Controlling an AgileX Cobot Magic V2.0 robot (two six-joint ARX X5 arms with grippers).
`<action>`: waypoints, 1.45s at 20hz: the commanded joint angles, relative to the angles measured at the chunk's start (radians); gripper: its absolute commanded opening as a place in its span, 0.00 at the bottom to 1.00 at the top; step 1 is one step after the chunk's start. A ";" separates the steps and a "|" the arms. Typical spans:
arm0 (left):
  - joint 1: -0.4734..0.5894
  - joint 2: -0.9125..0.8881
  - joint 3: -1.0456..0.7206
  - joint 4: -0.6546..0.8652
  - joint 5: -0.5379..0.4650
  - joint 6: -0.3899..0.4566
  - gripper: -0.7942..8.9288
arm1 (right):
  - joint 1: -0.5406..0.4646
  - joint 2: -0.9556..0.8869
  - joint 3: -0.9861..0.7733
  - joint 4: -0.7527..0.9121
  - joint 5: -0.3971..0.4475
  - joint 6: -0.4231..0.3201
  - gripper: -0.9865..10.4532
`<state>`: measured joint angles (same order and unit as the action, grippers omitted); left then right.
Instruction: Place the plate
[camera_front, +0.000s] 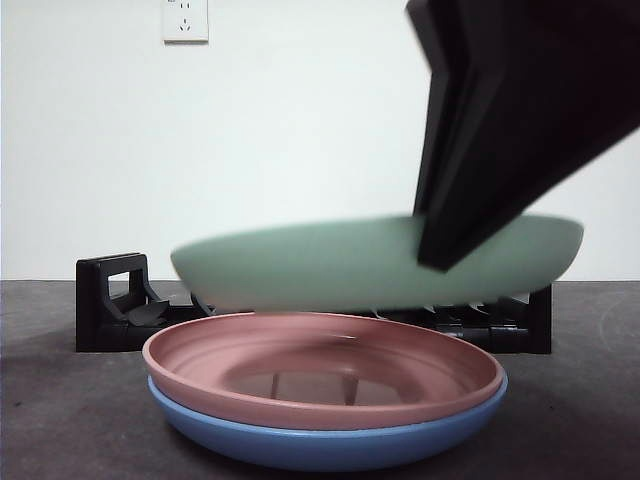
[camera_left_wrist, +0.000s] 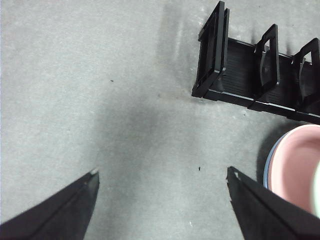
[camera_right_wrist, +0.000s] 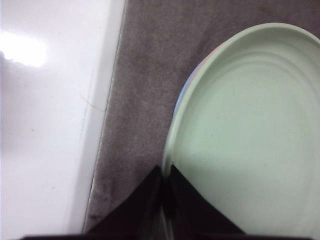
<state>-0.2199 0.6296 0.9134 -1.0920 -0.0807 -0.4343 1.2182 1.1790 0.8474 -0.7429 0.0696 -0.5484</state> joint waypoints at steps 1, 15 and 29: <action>0.000 0.005 0.010 0.007 -0.006 0.003 0.50 | 0.014 0.026 0.011 0.044 -0.041 -0.012 0.10; 0.000 0.005 0.010 0.008 -0.006 0.030 0.50 | -0.033 0.181 0.010 0.180 -0.126 0.074 0.10; 0.000 0.005 0.010 0.011 -0.006 0.037 0.50 | -0.062 0.210 0.019 0.180 -0.150 0.241 0.27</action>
<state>-0.2199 0.6296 0.9134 -1.0916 -0.0807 -0.4099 1.1416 1.3743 0.8482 -0.5705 -0.0765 -0.3565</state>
